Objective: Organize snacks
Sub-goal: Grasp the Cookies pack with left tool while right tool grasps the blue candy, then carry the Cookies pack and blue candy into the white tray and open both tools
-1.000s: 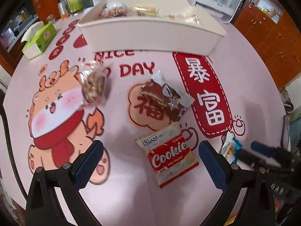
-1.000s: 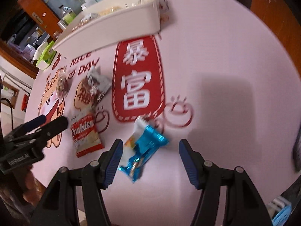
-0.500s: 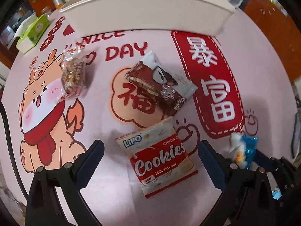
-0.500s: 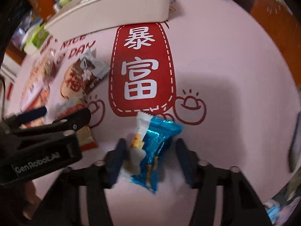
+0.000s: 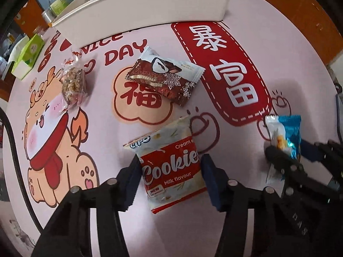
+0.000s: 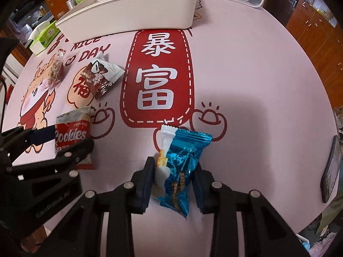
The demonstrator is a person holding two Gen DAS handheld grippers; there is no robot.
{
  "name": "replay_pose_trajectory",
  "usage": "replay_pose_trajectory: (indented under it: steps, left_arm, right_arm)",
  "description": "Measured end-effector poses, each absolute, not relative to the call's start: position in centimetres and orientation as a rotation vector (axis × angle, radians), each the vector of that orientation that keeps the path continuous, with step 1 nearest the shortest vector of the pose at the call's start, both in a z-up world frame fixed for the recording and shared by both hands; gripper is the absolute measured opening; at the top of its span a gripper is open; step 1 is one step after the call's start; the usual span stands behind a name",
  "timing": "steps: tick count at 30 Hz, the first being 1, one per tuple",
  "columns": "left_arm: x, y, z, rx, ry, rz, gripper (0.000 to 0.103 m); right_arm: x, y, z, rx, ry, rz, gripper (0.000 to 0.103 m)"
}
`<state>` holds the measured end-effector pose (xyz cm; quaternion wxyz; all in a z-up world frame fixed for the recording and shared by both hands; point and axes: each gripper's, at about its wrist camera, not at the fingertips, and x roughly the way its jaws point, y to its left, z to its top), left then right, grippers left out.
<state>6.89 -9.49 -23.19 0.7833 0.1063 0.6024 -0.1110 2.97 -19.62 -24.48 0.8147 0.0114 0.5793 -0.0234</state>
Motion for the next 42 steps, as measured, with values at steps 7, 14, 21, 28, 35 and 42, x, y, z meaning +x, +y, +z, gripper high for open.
replay_pose_trajectory:
  steps: [7,14,21,28,35,42]
  left_arm:
    - [5.5,-8.2,-22.4,0.219,1.307,-0.246,0.048]
    - [5.8,-6.6,-20.3,0.180,1.264,-0.233,0.048]
    - [6.9,-5.4,-17.1,0.126,1.211,-0.240,0.048]
    - [9.5,-3.7,-12.6,0.058,1.135,-0.241,0.048]
    - [13.4,-2.2,-5.7,0.073,0.990,-0.234,0.048]
    - [18.1,-2.1,1.6,0.119,0.805,-0.233,0.048]
  right_arm:
    - [2.8,-18.8,-24.3,0.015,1.245,-0.026,0.033]
    - [3.3,-17.8,-22.7,0.019,1.208,0.007,0.032]
    - [4.5,-17.4,-20.3,0.040,1.156,0.025,0.032]
    - [6.6,-17.0,-16.7,0.051,1.070,0.043,0.032]
    - [10.1,-16.0,-10.1,0.038,0.912,0.065,0.032]
    - [14.6,-15.2,-1.8,0.034,0.686,0.047,0.032]
